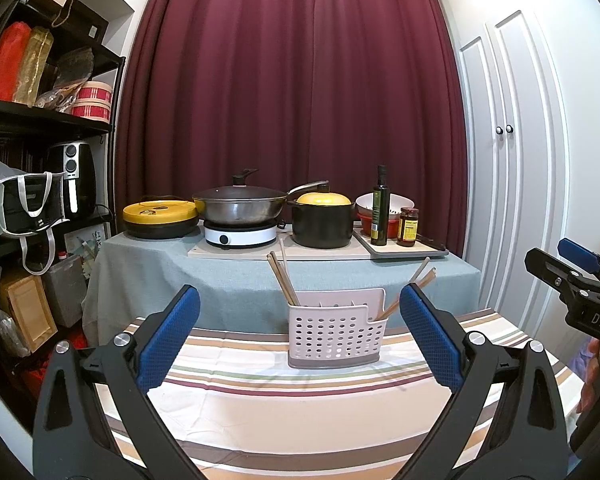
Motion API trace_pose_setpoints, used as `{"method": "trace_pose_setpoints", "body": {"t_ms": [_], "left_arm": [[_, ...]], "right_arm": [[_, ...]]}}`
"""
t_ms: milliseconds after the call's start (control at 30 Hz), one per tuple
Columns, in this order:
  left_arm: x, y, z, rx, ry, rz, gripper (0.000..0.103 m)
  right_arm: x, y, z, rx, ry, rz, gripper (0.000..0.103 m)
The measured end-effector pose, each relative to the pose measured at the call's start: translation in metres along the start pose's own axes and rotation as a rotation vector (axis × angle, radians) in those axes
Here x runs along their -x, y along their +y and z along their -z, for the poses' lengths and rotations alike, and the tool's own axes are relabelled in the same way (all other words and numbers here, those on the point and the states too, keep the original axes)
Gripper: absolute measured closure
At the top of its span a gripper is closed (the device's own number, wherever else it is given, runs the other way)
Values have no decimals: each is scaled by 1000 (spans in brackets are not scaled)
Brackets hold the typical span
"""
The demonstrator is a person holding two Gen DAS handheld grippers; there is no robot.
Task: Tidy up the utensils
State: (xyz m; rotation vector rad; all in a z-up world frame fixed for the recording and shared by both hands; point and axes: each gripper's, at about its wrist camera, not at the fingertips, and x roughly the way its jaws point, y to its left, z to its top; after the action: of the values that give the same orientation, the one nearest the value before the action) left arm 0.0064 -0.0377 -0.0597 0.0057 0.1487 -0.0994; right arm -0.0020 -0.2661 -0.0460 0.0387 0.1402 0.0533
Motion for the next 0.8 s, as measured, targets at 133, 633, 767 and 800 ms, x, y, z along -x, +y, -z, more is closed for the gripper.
{"method": "trace_pose_setpoints", "body": {"t_ms": [133, 633, 767, 800], "left_arm": [[1, 0, 0, -1, 0, -2, 5], [2, 0, 0, 5, 2, -23, 5], [1, -1, -1, 4, 1, -27, 4], [0, -2, -1, -1, 4, -27, 4]], "right_arm": [[0, 0, 0, 1, 1, -1, 17], [0, 1, 0, 3, 0, 0, 17], [0, 0, 0, 4, 3, -1, 17], [-1, 0, 1, 5, 5, -1, 17]]}}
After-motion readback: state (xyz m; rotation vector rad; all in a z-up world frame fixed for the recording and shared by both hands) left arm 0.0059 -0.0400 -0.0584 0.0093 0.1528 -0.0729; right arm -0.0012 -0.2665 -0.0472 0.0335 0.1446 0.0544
